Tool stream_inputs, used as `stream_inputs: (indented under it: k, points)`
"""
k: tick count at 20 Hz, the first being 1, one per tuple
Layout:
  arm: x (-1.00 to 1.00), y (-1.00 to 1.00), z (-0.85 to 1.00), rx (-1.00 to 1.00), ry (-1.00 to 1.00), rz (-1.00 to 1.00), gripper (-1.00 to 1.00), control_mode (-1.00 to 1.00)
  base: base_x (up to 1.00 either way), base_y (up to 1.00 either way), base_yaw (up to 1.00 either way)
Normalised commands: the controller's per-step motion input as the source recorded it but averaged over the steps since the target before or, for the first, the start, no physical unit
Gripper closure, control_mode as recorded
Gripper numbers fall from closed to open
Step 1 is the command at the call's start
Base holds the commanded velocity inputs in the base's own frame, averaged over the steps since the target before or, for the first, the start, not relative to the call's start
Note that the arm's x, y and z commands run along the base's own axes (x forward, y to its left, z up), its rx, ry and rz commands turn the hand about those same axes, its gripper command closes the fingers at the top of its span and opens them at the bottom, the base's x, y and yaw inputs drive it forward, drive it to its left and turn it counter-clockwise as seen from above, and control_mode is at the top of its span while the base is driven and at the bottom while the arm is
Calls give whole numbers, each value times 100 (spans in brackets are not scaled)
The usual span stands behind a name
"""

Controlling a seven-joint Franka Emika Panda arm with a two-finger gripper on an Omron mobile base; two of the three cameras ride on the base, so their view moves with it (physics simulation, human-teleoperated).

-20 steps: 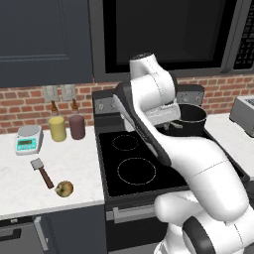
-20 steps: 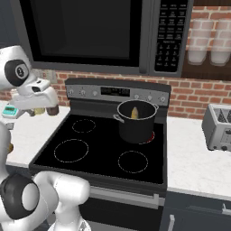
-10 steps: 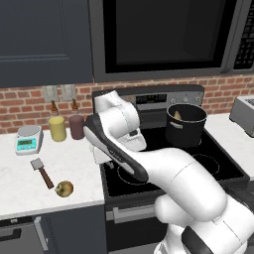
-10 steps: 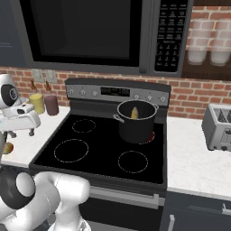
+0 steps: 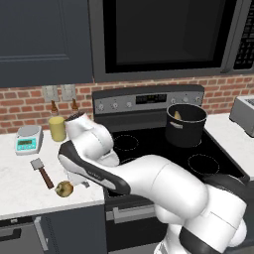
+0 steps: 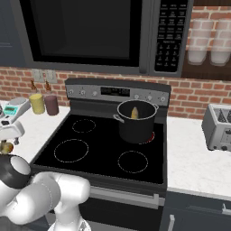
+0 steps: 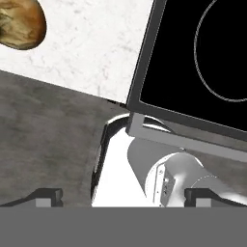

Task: Put the onion and cucumber in the pot. Retrieve the spatula and lightly stir the vegetables in the pot.

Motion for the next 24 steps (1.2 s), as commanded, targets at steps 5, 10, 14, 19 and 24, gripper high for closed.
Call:
stream_inputs:
  k: [5, 10, 14, 19, 24]
  points:
    - [0, 60, -34, 0, 0, 18, -100, -100, 0, 0, 0]
    - [0, 39, -37, 0, 0, 17, -100, -100, 0, 0, 0]
    - [2, 31, -38, 0, 0, 14, -100, -100, 0, 0, 0]
    - [18, 11, -32, 0, 0, 7, -100, -100, 0, 0, 0]
    - [38, 3, -18, 1, 0, 1, -100, -100, 0, 0, 0]
